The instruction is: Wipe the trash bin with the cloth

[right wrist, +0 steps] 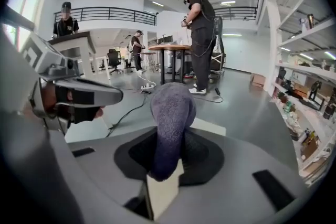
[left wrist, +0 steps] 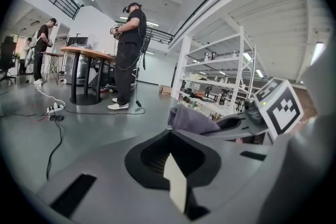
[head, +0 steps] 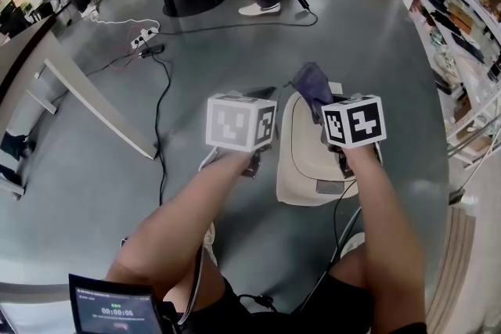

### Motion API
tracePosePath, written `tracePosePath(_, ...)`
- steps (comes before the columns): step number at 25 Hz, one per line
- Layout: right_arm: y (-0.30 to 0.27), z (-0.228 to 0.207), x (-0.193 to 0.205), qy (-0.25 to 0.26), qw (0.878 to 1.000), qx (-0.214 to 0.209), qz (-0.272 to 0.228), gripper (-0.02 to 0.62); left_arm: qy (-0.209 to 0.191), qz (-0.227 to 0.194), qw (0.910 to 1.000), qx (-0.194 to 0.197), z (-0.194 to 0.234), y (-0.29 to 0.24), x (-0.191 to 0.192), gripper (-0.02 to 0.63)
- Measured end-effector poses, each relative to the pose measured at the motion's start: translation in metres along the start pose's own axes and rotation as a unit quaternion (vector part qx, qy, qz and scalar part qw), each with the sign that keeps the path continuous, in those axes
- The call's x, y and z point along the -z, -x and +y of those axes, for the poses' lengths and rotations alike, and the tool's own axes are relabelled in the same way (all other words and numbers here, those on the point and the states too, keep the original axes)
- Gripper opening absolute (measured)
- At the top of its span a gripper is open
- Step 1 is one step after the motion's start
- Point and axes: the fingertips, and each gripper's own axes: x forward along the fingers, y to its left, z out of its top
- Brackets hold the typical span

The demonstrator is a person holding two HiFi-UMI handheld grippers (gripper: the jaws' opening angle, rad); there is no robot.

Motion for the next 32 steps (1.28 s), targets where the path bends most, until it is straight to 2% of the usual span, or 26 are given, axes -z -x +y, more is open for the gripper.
tracePosePath(2, -0.006, 0.018, 0.001, 0.004, 1.0, -0.027, 0.009, 0.091, -0.002, -0.002, 1.0, -0.003, 0.001, 0.003, -0.002, -0.003)
tracePosePath(5, -0.016, 0.032, 0.005, 0.019, 0.998, -0.044, 0.029, 0.091, -0.012, -0.001, 0.9998, -0.014, 0.005, 0.007, -0.005, -0.003)
tracePosePath(12, -0.026, 0.034, 0.025, 0.037, 0.996, -0.049, 0.063, 0.091, 0.011, -0.006, 0.9996, -0.023, 0.011, 0.004, -0.002, -0.003)
tracePosePath(14, -0.026, 0.033, 0.026, 0.036, 0.996, -0.047, 0.064, 0.091, 0.02, -0.005, 0.9996, -0.018, 0.011, 0.001, 0.002, -0.003)
tracePosePath(18, -0.026, 0.032, 0.027, 0.033, 0.997, -0.037, 0.064, 0.091, 0.008, -0.004, 0.9998, -0.016, 0.008, 0.002, -0.001, -0.003)
tracePosePath(21, -0.023, 0.027, 0.03, 0.032, 0.997, -0.027, 0.065, 0.091, 0.013, -0.004, 0.9999, -0.009, 0.006, -0.001, 0.003, -0.003)
tracePosePath(26, -0.016, 0.011, 0.036, 0.011, 0.998, -0.01, 0.066, 0.091, 0.027, -0.002, 0.9996, 0.005, -0.002, -0.005, 0.006, -0.003)
tracePosePath(32, -0.003, -0.013, 0.046, 0.017, 0.997, 0.022, 0.074, 0.091, 0.023, 0.01, 0.9996, 0.013, -0.01, -0.01, 0.012, -0.003)
